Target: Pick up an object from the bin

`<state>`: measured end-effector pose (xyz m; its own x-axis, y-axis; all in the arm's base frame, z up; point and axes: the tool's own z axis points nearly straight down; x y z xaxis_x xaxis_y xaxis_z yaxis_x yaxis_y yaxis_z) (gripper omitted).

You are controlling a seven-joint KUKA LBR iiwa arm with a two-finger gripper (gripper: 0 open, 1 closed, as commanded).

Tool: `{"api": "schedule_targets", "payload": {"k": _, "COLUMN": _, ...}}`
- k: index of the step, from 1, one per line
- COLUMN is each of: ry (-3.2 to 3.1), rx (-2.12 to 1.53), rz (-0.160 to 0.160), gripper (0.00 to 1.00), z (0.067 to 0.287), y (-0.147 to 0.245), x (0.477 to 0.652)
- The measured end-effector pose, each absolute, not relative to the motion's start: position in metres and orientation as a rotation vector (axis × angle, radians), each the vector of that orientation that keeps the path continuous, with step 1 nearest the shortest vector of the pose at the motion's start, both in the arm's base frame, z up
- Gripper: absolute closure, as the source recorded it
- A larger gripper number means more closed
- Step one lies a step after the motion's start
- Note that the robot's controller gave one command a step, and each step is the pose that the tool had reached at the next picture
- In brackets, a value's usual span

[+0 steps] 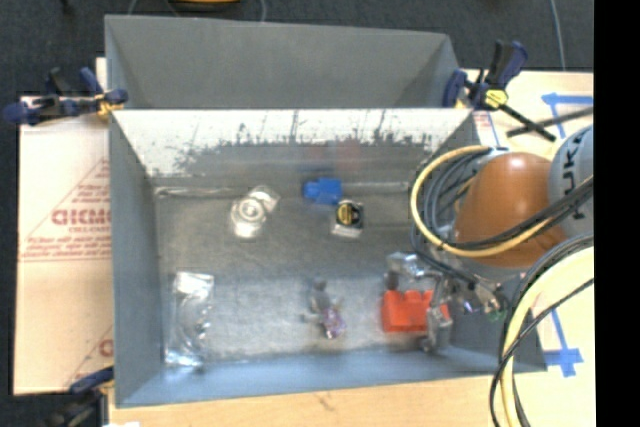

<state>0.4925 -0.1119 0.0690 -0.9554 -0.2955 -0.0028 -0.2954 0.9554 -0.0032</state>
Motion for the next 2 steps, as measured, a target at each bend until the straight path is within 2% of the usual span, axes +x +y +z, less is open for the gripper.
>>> {"api": "schedule_targets", "payload": {"k": 1, "ry": 3.097, "rx": -0.472, "rz": -0.007, "gripper": 1.0, "z": 0.072, "y": -0.112, "x": 0.494}}
{"api": "schedule_targets", "payload": {"k": 2, "ry": 3.083, "rx": -0.541, "rz": -0.01, "gripper": 1.0, "z": 0.236, "y": -0.132, "x": 0.513}}
